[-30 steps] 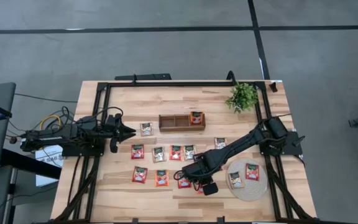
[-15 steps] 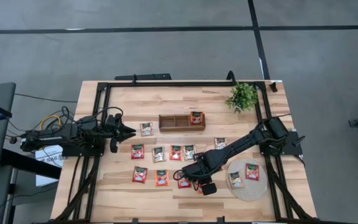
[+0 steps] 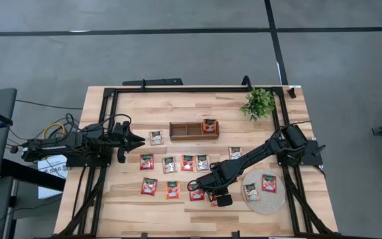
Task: Pick & Place Tea
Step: Put the orange tea bag into the right section of the wooden organizer
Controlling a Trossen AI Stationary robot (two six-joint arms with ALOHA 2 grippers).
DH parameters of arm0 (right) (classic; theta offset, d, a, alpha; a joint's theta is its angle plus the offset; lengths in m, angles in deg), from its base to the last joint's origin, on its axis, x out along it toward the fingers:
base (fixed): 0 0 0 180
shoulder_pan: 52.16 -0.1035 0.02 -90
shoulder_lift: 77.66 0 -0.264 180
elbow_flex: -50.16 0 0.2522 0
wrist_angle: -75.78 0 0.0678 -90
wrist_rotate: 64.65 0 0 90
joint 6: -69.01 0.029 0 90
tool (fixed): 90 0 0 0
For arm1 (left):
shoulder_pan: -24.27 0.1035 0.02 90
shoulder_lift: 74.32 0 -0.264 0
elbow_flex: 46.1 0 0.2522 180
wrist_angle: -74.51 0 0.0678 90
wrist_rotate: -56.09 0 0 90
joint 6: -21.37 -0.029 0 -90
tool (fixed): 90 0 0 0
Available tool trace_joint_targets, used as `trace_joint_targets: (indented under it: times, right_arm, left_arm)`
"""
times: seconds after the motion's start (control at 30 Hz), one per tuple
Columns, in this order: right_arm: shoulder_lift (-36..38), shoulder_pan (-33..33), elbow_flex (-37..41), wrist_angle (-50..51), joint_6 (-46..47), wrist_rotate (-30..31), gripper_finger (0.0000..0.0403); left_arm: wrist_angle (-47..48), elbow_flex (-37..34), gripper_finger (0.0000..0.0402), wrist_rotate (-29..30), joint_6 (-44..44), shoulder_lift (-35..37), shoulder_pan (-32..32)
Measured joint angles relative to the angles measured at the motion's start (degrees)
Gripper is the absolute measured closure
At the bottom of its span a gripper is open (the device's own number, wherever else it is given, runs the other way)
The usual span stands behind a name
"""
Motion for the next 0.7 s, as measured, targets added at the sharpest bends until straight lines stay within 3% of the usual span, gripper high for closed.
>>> trace_joint_targets:
  times: [0.3,0.7]
  right_arm:
    - [0.00,-0.09,0.00,-0.23,-0.09,-0.02,0.0345]
    - [0.00,-0.09,0.00,-0.23,-0.09,-0.04,0.0347]
  left_arm:
    - [-0.01,0.00,0.0318,-0.31,-0.01,0.00,0.01]
    - [0.00,0.00,0.0318,-0.35,-0.02,0.00,0.00]
